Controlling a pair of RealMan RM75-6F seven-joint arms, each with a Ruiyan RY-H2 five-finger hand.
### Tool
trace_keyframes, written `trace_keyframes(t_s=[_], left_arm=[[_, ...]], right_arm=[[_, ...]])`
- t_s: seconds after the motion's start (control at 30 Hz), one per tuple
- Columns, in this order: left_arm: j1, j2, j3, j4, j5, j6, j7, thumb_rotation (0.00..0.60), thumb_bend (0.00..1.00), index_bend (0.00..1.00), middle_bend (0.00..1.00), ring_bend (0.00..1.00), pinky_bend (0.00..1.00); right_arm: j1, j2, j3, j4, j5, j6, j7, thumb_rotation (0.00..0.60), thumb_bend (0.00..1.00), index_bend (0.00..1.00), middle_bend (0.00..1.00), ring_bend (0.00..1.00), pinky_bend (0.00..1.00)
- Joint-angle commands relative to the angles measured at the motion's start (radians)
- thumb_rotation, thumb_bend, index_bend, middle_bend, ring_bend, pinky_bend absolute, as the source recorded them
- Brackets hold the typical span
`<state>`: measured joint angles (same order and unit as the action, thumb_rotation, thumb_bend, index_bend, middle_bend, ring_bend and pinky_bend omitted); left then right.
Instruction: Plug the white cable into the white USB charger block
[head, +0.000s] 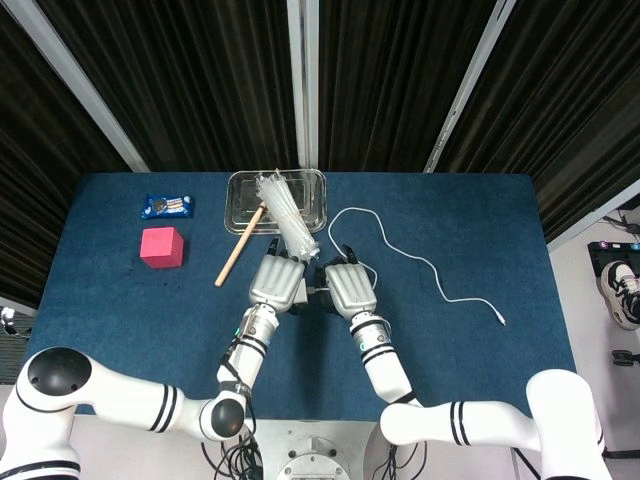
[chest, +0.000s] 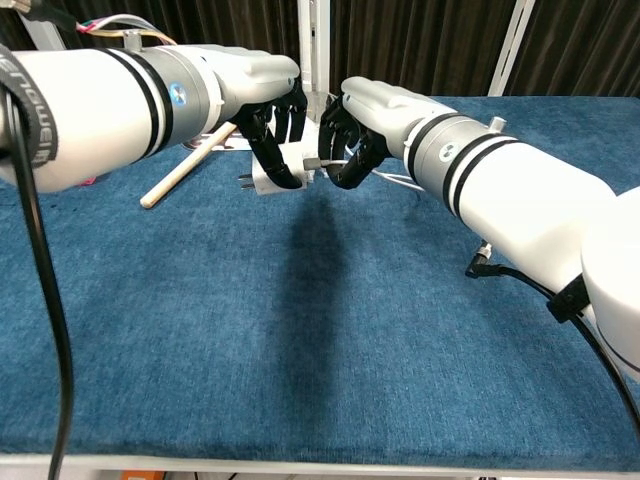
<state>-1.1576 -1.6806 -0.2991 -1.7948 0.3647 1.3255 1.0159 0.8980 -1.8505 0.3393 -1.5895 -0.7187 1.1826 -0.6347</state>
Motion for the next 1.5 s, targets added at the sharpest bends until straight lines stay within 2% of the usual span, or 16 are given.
trace_keyframes(t_s=[0.03, 0.27, 0.33, 0.5, 0.6, 0.77, 0.8, 0.9, 1.13, 1.2, 1.27, 1.37, 1.5], left_arm=[[0.001, 0.001, -0.001, -0.001, 0.000, -0.001, -0.002, 0.488, 0.17, 0.50, 0.36, 0.22, 0.07], [0.005, 0.005, 0.004, -0.002, 0.008, -0.003, -0.007, 0.489, 0.17, 0.50, 0.36, 0.22, 0.07], [0.014, 0.012, 0.007, -0.006, 0.021, -0.002, -0.021, 0.486, 0.17, 0.50, 0.36, 0.22, 0.07], [0.052, 0.047, 0.021, -0.023, 0.076, -0.016, -0.084, 0.488, 0.17, 0.50, 0.36, 0.22, 0.07], [0.078, 0.066, 0.040, -0.025, 0.126, -0.032, -0.130, 0.489, 0.17, 0.50, 0.36, 0.22, 0.07], [0.117, 0.078, 0.077, -0.007, 0.189, -0.052, -0.188, 0.502, 0.17, 0.44, 0.35, 0.22, 0.06], [0.123, 0.078, 0.087, 0.000, 0.196, -0.059, -0.193, 0.533, 0.17, 0.42, 0.35, 0.22, 0.06], [0.132, 0.075, 0.109, 0.021, 0.188, -0.085, -0.191, 0.597, 0.17, 0.38, 0.34, 0.22, 0.05], [0.137, 0.082, 0.129, 0.039, 0.145, -0.136, -0.180, 0.600, 0.17, 0.23, 0.26, 0.15, 0.02], [0.156, 0.105, 0.129, 0.025, 0.181, -0.125, -0.210, 0.600, 0.16, 0.18, 0.24, 0.15, 0.02], [0.185, 0.146, 0.133, 0.003, 0.228, -0.110, -0.251, 0.600, 0.15, 0.18, 0.24, 0.15, 0.02], [0.267, 0.247, 0.146, -0.026, 0.334, -0.069, -0.370, 0.600, 0.15, 0.18, 0.24, 0.15, 0.02], [0.427, 0.407, 0.201, 0.005, 0.523, 0.014, -0.592, 0.600, 0.14, 0.19, 0.24, 0.15, 0.01]], right_arm=[[0.001, -0.001, 0.000, 0.000, -0.001, 0.000, 0.000, 0.600, 0.41, 0.58, 0.46, 0.25, 0.00], [-0.001, -0.002, -0.004, 0.001, -0.001, 0.000, -0.002, 0.600, 0.41, 0.58, 0.46, 0.25, 0.00], [-0.007, 0.008, -0.008, -0.007, -0.002, -0.003, 0.001, 0.600, 0.40, 0.55, 0.45, 0.25, 0.00], [-0.035, 0.069, -0.020, -0.052, 0.002, -0.006, 0.007, 0.600, 0.33, 0.26, 0.34, 0.17, 0.00], [-0.055, 0.119, -0.027, -0.095, 0.001, -0.002, 0.010, 0.600, 0.30, 0.13, 0.28, 0.13, 0.00], [-0.092, 0.219, -0.036, -0.174, -0.007, 0.005, 0.022, 0.600, 0.29, 0.03, 0.20, 0.06, 0.00], [-0.102, 0.246, -0.040, -0.194, -0.013, 0.005, 0.027, 0.600, 0.29, 0.01, 0.19, 0.05, 0.00], [-0.126, 0.319, -0.056, -0.247, -0.027, 0.002, 0.035, 0.600, 0.29, 0.00, 0.15, 0.02, 0.00], [-0.182, 0.467, -0.085, -0.346, -0.085, 0.007, 0.079, 0.600, 0.31, 0.00, 0.12, 0.00, 0.00], [-0.204, 0.500, -0.090, -0.362, -0.117, 0.013, 0.115, 0.600, 0.31, 0.00, 0.12, 0.00, 0.00], [-0.229, 0.534, -0.099, -0.378, -0.155, 0.020, 0.153, 0.600, 0.31, 0.00, 0.12, 0.00, 0.00], [-0.285, 0.605, -0.121, -0.398, -0.254, 0.039, 0.239, 0.600, 0.32, 0.00, 0.13, 0.00, 0.00], [-0.397, 0.750, -0.182, -0.403, -0.451, 0.080, 0.411, 0.600, 0.35, 0.00, 0.16, 0.01, 0.00]])
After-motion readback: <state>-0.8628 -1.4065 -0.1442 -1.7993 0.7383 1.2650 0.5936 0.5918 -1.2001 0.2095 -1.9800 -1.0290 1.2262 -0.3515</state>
